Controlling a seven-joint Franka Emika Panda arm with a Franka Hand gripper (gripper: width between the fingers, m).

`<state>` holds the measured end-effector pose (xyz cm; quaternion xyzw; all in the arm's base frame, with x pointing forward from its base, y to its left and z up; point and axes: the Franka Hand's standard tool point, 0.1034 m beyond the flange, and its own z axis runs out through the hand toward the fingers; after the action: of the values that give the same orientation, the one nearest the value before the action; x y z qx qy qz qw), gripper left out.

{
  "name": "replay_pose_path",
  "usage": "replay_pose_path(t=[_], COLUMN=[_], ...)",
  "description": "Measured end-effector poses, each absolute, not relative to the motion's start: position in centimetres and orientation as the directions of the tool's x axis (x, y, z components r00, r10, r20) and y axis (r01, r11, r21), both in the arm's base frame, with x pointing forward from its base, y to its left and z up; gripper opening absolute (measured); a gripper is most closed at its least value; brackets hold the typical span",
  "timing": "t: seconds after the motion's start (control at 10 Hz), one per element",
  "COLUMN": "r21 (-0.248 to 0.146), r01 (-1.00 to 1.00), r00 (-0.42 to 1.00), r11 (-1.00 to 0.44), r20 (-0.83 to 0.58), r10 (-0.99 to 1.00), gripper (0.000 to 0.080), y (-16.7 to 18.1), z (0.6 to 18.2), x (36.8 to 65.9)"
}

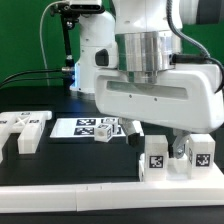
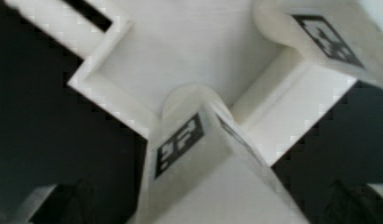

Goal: Assemble chair

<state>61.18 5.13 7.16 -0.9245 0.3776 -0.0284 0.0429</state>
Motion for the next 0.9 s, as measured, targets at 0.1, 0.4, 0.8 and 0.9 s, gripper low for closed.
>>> replay_pose_path(t=[0.1, 0.4, 0.8, 0.9], r21=[-0.068, -0.068, -0.085, -0.089], r01=[-0.362, -0.362, -0.644, -0.723], r00=[0.927, 0.927, 0.759, 0.685], r11=[-0.930, -0.930, -0.760, -0.686], r20=[0.077, 0.077, 0.051, 0.042], r10=[-0.367, -0.367, -0.649, -0.727], gripper=[0.0649, 0.0553, 0.0285, 0.0285], y=[5.82, 5.52, 5.33, 5.29], z=[7.13, 6.99, 7.02, 7.01], x=[61.25, 61.17, 61.18, 61.16])
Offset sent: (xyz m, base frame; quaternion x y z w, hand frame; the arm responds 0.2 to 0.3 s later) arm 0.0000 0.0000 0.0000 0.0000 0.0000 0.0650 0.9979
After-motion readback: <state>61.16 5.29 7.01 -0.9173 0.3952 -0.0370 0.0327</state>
